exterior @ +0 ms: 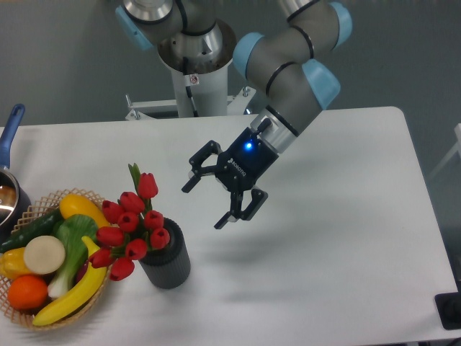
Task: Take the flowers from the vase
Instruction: 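Lower the open gripper around the tulip stems above the black vase, then close the gripper on the tulip stems, then lift the gripped tulips up out of the black vase, then carry the tulip bunch away from the vase over the table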
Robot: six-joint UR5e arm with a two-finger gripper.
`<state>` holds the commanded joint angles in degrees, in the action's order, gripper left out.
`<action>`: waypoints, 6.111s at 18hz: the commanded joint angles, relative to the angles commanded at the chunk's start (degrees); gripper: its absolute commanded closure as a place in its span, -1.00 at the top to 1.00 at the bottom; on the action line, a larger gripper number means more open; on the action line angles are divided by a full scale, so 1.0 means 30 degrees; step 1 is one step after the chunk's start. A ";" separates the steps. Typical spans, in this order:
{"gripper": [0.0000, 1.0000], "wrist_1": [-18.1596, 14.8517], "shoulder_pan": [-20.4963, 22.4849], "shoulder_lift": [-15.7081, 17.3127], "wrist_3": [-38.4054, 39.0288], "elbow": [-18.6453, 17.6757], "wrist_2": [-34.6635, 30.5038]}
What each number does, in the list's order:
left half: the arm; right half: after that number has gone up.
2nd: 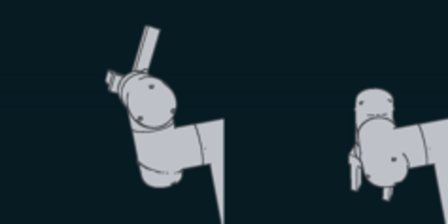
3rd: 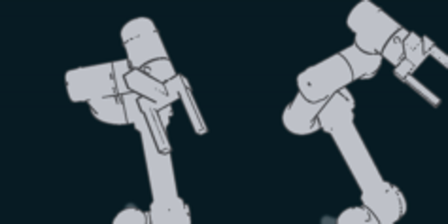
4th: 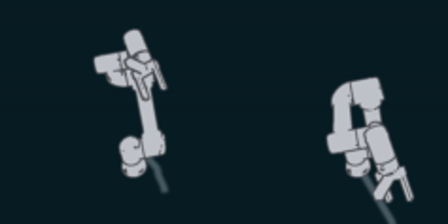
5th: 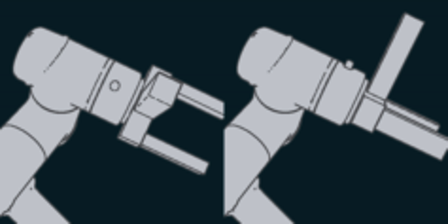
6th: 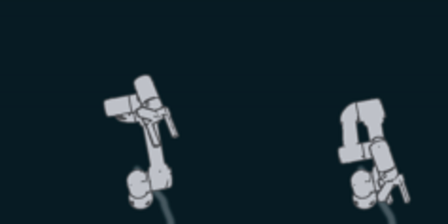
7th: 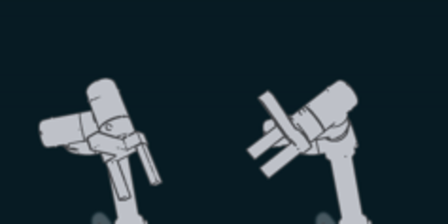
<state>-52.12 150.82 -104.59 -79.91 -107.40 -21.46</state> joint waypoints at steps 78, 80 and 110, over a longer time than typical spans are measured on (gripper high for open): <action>-0.65 0.0088 -0.0325 0.1699 0.6802 0.1406 0.2636; -0.65 0.0059 -0.0119 0.1670 0.6860 0.1786 0.3194; -0.81 0.0351 0.3747 0.0996 0.4810 0.5919 -0.7989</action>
<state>-51.07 162.06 -101.60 -65.48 -89.65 -45.42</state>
